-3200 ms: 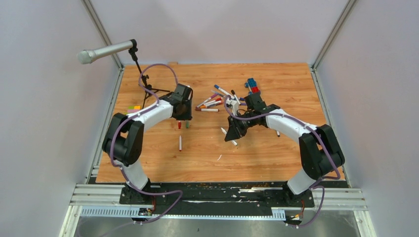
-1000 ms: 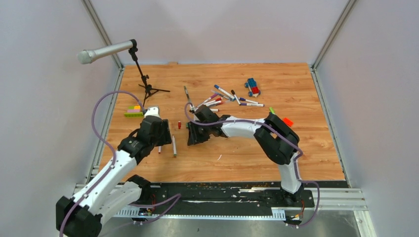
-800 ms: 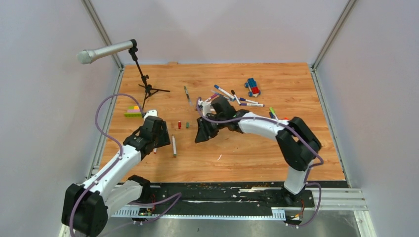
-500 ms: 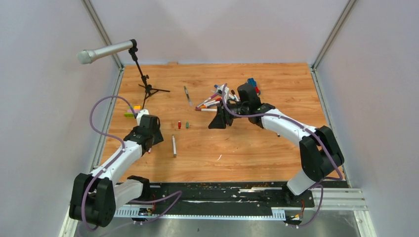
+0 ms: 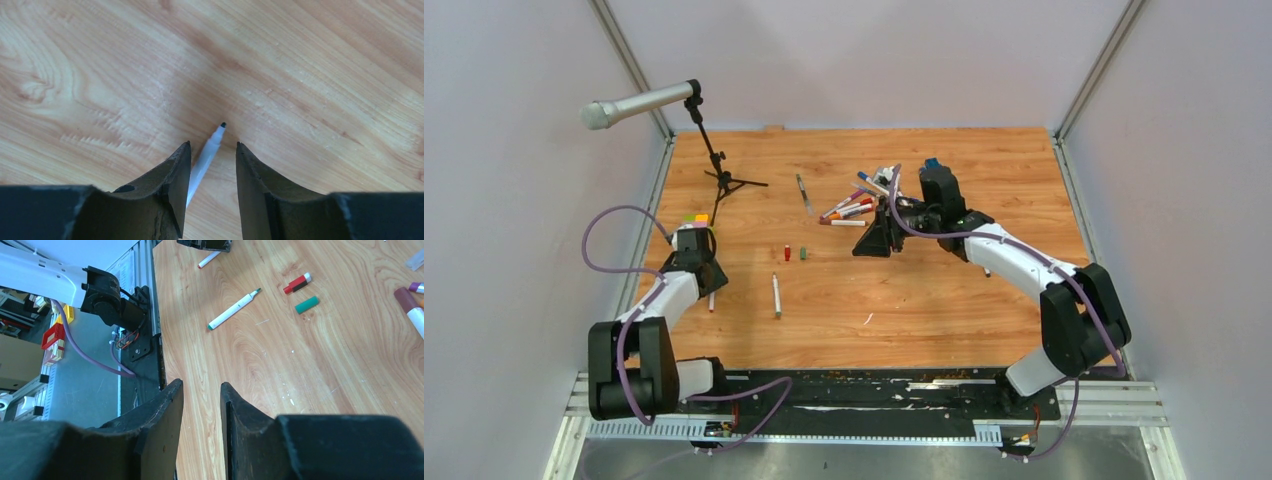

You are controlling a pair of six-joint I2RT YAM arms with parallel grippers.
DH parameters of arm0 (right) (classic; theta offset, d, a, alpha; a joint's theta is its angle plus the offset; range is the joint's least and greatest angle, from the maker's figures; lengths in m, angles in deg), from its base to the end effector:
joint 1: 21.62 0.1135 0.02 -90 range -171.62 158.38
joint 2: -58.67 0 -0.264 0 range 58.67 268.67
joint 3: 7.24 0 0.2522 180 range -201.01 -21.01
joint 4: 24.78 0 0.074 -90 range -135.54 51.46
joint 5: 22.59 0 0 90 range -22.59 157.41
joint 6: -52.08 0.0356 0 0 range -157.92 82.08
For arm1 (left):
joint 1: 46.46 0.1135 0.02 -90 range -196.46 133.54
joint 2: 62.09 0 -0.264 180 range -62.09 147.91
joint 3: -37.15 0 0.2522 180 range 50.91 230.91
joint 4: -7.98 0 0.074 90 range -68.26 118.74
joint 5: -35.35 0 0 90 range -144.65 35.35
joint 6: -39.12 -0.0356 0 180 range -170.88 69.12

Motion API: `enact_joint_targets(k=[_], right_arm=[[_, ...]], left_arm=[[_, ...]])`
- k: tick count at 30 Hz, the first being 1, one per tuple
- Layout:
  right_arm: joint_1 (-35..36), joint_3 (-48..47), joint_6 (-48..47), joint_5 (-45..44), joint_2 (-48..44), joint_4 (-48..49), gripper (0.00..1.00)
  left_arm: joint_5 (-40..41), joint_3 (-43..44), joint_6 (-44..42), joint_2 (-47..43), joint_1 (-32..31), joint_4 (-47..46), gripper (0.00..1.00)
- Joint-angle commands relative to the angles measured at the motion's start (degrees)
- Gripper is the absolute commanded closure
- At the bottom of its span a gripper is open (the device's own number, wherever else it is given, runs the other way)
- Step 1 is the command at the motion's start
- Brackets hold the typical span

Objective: Open the pen caps
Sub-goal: Adjust the pen at the center of the board.

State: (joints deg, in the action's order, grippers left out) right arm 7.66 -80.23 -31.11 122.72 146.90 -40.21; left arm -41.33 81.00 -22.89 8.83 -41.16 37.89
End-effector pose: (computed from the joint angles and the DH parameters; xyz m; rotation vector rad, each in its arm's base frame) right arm 0.2790 0.1900 0.2630 -1.0002 1.8928 1.3840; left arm 0.2158 0.0283 0.1571 -0.8085 2.3985 0.1421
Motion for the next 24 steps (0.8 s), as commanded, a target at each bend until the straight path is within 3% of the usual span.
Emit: enact_joint_targets(k=[1,7,15,24], right_arm=[[-1.25,0.27,1.46,2.4,-2.34,4.27,0.66],[-2.06,0.75,2.68,3.11,-3.21,5.66,0.66],[-2.67,0.92,3.31,3.56,-4.09,6.33,0.66],[-3.55,1.05,3.84,3.58,-4.67,6.85,0.66]], left_arm=[[-4.73,1.73,-0.7,1.45,1.06,0.51,0.56],[-7.64,2.25,0.37,2.03,1.29,3.19,0.65],[-18.04,-1.73,3.67,-0.96,0.83,2.4,0.8],[-17.0,-4.2,8.24,-2.34,-9.21,0.95,0.81]])
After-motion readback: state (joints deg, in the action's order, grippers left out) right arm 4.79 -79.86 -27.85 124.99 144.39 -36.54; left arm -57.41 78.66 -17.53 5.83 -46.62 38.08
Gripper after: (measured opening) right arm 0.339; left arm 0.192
